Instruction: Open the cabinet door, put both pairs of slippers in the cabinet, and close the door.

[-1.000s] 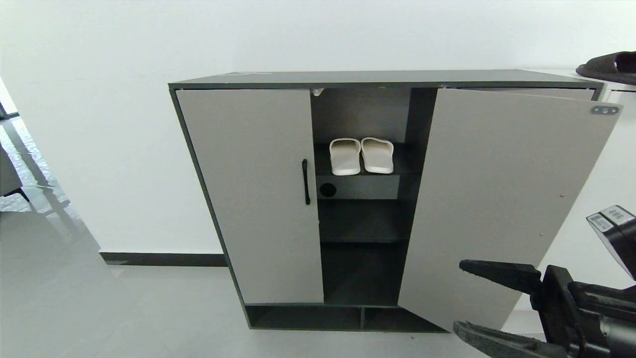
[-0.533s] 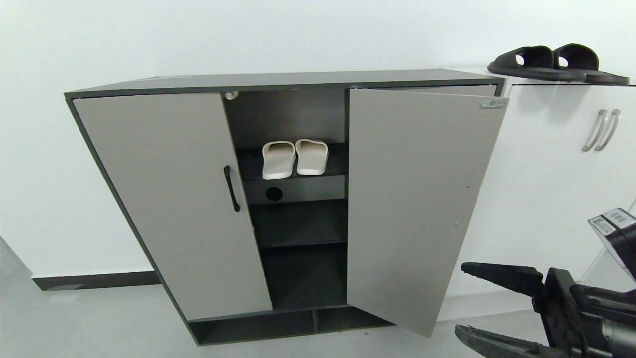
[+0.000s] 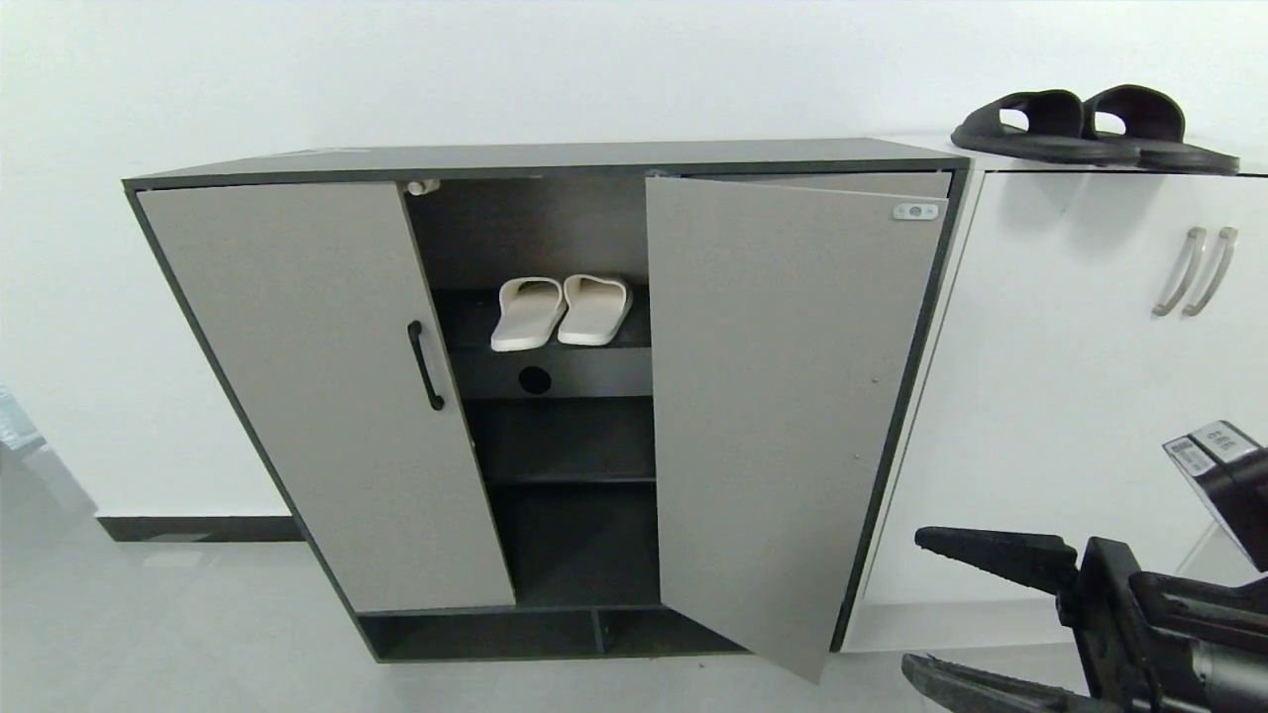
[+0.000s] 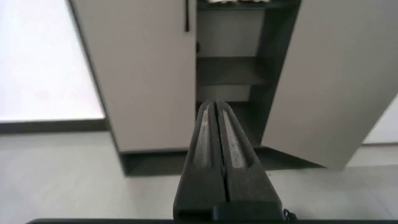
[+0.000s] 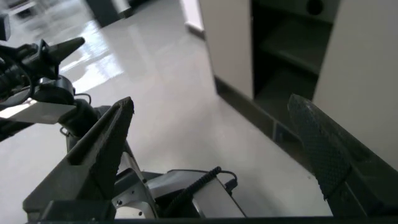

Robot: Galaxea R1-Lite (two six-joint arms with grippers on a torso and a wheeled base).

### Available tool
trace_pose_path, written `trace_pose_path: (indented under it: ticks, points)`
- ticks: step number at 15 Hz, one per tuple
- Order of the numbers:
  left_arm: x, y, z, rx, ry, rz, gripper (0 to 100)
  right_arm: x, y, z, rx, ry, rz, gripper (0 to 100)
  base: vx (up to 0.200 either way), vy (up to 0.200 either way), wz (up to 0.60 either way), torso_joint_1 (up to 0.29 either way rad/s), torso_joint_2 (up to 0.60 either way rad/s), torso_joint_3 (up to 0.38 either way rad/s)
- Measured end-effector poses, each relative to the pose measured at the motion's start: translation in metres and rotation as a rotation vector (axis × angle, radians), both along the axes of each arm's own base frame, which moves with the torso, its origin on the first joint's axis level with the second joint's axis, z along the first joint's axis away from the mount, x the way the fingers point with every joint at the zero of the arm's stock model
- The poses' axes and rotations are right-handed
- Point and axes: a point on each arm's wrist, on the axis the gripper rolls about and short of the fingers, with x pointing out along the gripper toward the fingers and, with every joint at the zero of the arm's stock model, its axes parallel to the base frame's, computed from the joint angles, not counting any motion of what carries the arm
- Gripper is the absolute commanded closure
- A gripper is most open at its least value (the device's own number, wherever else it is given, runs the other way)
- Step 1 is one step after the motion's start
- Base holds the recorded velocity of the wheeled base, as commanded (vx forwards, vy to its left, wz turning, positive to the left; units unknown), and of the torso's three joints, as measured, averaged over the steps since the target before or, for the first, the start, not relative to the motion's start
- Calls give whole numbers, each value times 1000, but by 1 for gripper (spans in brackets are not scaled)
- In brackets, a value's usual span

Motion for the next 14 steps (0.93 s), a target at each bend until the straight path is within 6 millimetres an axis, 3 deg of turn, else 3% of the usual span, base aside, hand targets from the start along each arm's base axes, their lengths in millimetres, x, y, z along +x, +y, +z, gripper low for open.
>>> trace_pose_path:
  ticks: [14]
  points:
    - [0,0,0,0,1,0,100,-3,-1,-5,-31,-22,24,0,0,-200,0,3,3,2]
